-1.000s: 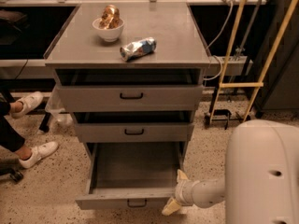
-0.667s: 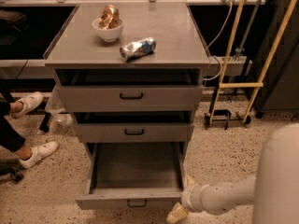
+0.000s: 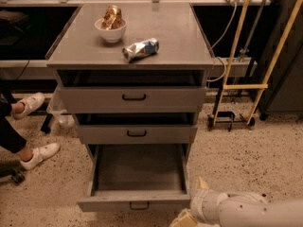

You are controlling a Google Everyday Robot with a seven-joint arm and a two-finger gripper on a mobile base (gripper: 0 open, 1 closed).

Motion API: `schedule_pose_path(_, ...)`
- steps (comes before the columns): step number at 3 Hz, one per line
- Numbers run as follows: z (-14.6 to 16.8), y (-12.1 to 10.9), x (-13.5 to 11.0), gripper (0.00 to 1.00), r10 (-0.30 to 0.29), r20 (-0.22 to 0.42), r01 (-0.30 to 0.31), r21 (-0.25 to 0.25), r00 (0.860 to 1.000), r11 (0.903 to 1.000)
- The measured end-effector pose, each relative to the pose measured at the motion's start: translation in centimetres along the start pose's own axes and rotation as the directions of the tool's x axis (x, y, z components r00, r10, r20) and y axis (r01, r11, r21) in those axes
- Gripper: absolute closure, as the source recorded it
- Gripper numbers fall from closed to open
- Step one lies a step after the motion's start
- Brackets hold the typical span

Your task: Open bottom drawer

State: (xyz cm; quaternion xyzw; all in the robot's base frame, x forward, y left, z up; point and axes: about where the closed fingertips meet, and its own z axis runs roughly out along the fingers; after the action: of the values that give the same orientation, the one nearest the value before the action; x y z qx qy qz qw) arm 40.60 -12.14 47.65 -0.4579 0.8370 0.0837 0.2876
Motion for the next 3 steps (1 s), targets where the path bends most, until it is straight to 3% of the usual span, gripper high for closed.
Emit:
schedule_pose_path(1,-6.1,-0.1,-3.4,0.00,-0.030,0.077,0.020,0.120,0.997,0.9926)
schedule_pose_path(2,-8.7,-1.2,-5.5,0.00,-0.079,0.094,0.061,0.182,0.992,0.9814)
schedule_pose_path(3,-8.7,-1.2,-5.5,0.00,-0.079,0.094,0.061,0.182,0.992,0.9814)
